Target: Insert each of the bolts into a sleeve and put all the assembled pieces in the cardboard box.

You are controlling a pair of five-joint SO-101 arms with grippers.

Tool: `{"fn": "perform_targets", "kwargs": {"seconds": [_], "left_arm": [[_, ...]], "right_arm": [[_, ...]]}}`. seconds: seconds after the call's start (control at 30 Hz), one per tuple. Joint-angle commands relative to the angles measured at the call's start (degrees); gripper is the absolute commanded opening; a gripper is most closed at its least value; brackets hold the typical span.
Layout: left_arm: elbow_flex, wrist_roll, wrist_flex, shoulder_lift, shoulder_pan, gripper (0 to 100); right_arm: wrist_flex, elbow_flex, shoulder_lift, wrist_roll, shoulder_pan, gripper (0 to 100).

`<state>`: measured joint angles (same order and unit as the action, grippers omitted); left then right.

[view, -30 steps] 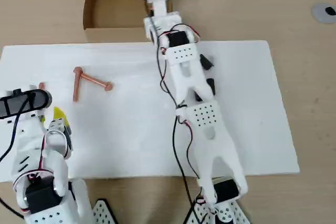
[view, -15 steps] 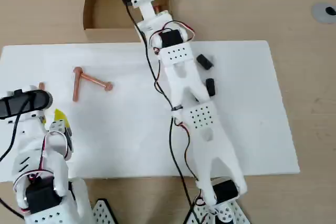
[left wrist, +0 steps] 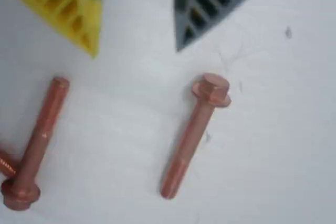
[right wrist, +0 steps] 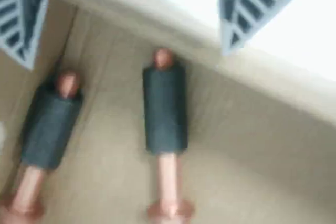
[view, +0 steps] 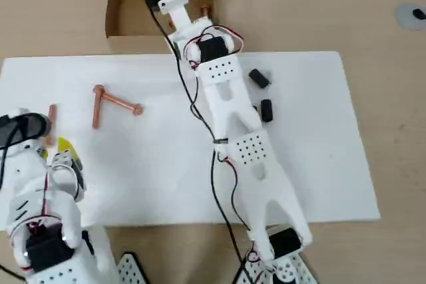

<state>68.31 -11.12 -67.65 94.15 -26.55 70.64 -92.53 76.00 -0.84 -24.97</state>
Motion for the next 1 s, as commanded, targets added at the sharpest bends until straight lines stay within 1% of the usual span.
{"fn": "perform_targets", "kwargs": {"seconds": [0.0, 0.17, 0.27, 0.37, 0.5, 0.6, 0.77, 0.97], "left_arm": [[-7.30, 0.70, 0.00, -9.71, -0.79, 11], [-22.07, 4.40, -0.97, -27.65, -0.09, 11], [-31.74, 4.75, -5.01, -36.97, 4.04, 11], [-38.33, 6.59, -7.56, -44.88, 8.26, 11], [-42.99, 9.41, -7.47, -53.85, 8.79, 11], [-44.84, 9.32, -7.47, -60.26, 8.79, 11], [-48.62, 9.05, -7.30, -69.23, 9.14, 11], [-54.15, 3.69, -7.30, -78.64, 9.14, 11]], "right_arm": [[3.78, -3.03, -7.43, -0.18, -0.48, 26.8], [11.08, -3.03, -14.81, -0.18, -0.92, 26.8], [15.82, -3.03, -19.82, -0.18, -0.66, 26.8], [20.48, -3.03, -24.22, -0.18, -0.22, 26.8], [26.64, -3.03, -29.23, -0.18, 0.48, 26.8], [30.51, -3.03, -32.22, -0.18, 0.57, 26.8], [31.74, -3.03, -36.09, -0.18, 0.57, 26.8], [31.82, -2.95, -38.73, -0.18, 0.57, 26.8]]}}
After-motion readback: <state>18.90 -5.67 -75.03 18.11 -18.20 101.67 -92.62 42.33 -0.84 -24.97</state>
